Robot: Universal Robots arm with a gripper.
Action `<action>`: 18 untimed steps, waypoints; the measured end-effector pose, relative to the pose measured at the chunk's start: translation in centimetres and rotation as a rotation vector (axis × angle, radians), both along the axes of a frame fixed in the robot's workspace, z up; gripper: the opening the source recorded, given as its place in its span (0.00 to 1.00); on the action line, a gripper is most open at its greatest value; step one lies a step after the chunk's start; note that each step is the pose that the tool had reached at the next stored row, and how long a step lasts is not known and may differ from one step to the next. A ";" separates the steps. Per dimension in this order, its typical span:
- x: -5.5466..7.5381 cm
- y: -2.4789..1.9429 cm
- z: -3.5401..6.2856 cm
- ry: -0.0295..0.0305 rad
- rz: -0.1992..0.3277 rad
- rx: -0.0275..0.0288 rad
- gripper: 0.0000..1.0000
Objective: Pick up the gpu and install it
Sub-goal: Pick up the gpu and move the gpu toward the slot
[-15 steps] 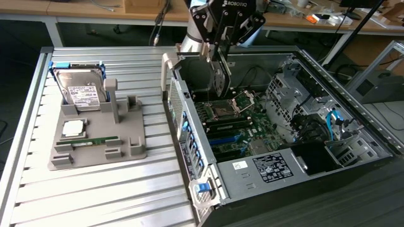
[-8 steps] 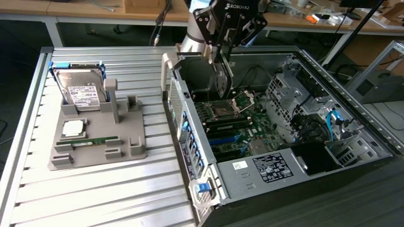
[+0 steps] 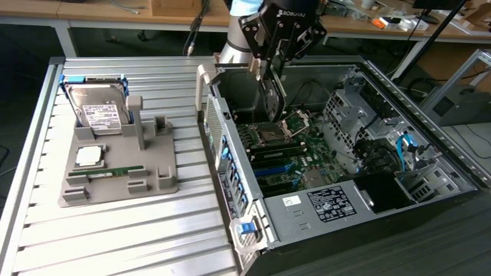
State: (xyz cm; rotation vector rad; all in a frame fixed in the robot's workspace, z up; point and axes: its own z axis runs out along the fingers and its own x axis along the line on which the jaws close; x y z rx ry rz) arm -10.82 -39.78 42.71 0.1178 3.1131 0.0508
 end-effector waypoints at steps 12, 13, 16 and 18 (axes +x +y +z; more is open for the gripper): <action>1.2 -0.19 -0.73 0.0001 0.000 -0.0008 0.27; 1.3 -0.22 -0.79 0.0001 0.000 -0.0007 0.27; 1.7 -0.27 -0.92 0.0000 0.000 -0.0010 0.27; 1.9 -0.29 -0.99 0.0000 0.000 -0.0012 0.27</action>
